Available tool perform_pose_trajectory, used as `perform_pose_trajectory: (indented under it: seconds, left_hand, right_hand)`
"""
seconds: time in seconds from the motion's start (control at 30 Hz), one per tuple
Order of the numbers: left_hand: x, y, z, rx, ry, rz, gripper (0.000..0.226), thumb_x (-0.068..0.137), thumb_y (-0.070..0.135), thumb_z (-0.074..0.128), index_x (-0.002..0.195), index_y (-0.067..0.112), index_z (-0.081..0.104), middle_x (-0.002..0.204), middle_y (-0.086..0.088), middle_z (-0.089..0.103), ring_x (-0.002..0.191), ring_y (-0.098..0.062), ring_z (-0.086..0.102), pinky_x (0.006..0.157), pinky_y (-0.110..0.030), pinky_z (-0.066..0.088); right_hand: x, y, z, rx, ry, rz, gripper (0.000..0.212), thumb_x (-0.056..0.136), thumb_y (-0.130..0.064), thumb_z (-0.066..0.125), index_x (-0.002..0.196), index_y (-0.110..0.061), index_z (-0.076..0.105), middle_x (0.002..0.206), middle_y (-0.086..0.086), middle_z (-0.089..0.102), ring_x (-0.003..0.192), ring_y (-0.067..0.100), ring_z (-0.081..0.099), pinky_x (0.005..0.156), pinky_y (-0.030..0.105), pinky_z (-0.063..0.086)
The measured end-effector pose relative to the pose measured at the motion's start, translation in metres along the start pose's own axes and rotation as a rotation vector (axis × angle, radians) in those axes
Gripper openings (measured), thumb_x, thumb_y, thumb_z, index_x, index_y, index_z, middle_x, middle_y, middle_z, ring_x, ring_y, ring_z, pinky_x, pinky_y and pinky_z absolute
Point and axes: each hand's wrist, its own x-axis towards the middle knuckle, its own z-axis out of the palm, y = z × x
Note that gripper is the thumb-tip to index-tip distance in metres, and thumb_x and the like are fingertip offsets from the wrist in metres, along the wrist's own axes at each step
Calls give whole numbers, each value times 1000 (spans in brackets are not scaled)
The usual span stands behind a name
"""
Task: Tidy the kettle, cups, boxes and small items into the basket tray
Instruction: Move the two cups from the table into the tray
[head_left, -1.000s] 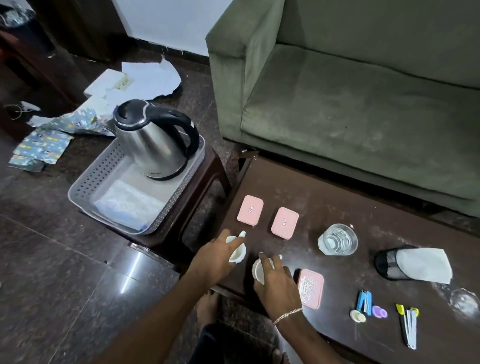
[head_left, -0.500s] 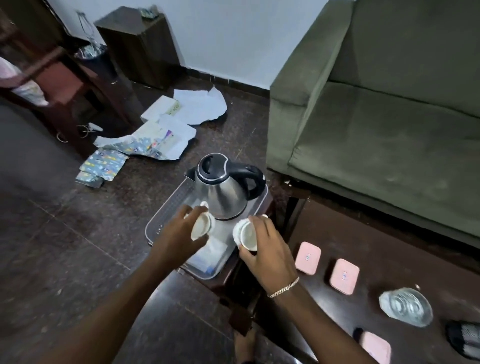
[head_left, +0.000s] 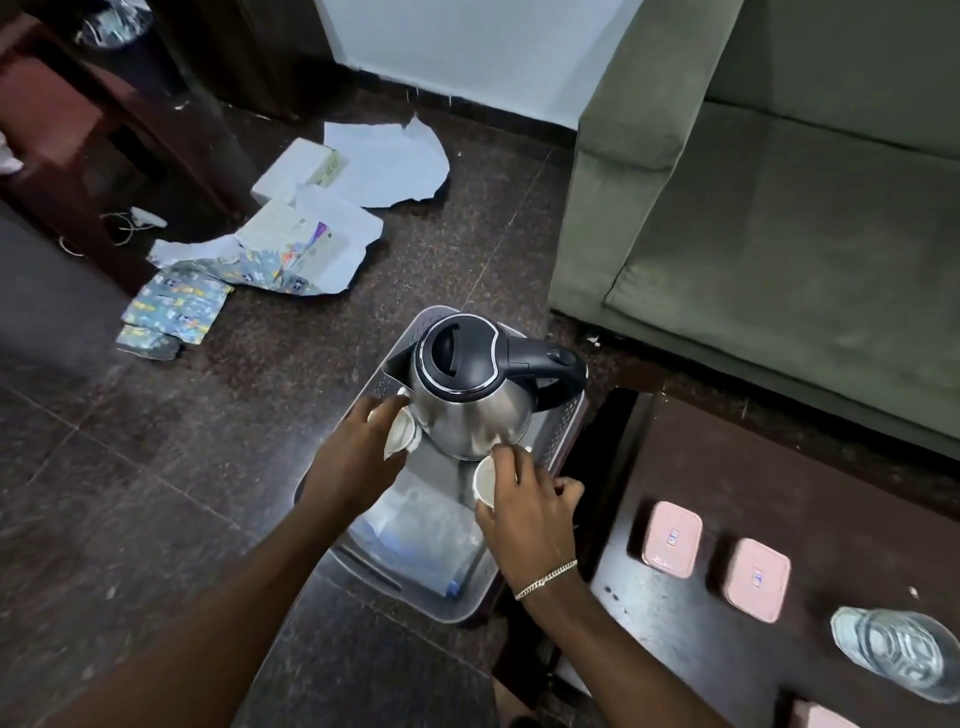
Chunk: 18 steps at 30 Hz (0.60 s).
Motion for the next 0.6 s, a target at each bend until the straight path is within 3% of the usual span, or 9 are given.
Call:
perform_pose_trajectory:
  seconds: [0.1,0.23,0.43,0.6]
  left_hand:
    - [8,-5,7,21,24,34,72,76,24,85,138,32,49,132,-2,59,92,-31,72,63,-28,38]
    - [11,-12,13,14,59,50,80,72,22,89,139,34,47,136,2,51,78,-30,72,59,-26,37]
    - [8,-10,16,-8,94,46,74,77,19,88,137,26,47,143,-5,44,86,-44,71,62,-42,56]
    - [-6,5,9,-15,103,-30,83,75,30,89,143,27,42,138,-8,40,85,-41,72,58,-47,59]
  right_hand:
    - [1,-4,6,-33,-52,15,67,72,-37,79,130,-20,50,127,1,62,99,30,64,76,48,50]
    - [-1,-4,9,1,-73,22,61,73,-30,79,127,-17,52,134,5,59,108,33,62,73,44,61]
    - [-2,-2,14,40,-39,18,57,72,-26,84,118,-19,52,132,11,55,105,33,64,62,39,63]
    - [-6,4,8,42,-13,6,60,75,-34,81,125,-20,52,134,11,53,105,31,62,72,44,59]
